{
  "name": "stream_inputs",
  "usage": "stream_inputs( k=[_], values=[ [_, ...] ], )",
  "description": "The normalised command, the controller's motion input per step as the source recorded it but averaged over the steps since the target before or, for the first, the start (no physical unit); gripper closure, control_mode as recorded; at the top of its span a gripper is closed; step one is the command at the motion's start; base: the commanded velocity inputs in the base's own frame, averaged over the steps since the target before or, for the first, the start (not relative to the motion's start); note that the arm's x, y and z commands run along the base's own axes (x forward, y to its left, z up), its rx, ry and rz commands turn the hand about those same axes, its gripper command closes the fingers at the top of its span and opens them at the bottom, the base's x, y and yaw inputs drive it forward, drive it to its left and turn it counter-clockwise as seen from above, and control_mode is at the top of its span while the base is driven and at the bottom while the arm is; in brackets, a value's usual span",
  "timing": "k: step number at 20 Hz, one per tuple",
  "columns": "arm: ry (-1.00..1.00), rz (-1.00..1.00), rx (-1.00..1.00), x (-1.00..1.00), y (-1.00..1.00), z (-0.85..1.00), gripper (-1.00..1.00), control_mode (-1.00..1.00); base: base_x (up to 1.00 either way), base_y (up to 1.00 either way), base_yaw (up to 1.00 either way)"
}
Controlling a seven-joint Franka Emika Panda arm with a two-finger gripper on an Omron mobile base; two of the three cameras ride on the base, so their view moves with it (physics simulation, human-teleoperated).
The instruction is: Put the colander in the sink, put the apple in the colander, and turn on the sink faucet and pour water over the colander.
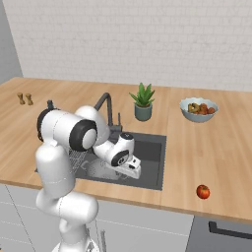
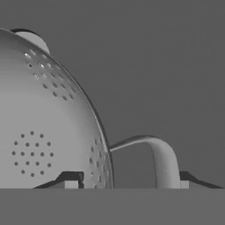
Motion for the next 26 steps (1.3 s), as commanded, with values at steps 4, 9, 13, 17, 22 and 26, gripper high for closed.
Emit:
stream_inputs(
  k=[4,9,13,17,22,26],
  values=[
    [0.01,0.0,0.0,0.0,0.03,0.04,-1.0,-1.0,0.0,0.0,0.0],
    [0.0,0.0,0.0,-0.11,-0.15,0.34,-1.0,-1.0,0.0,0.0,0.0],
    [0.0,0.0,0.0,-0.05,-0.24,0.57,-1.0,-1.0,0.0,0.0,0.0],
    [0.0,0.0,0.0,0.0,-0.37,0.8,-1.0,-1.0,0.0,0.0,0.0],
    [0.0,0.0,0.01,0.0,-0.53,1.0,-1.0,-1.0,0.0,0.0,0.0],
    [0.0,0.0,0.0,-0.27,-0.87,0.83,-1.0,-1.0,0.0,0.0,0.0]
  ],
)
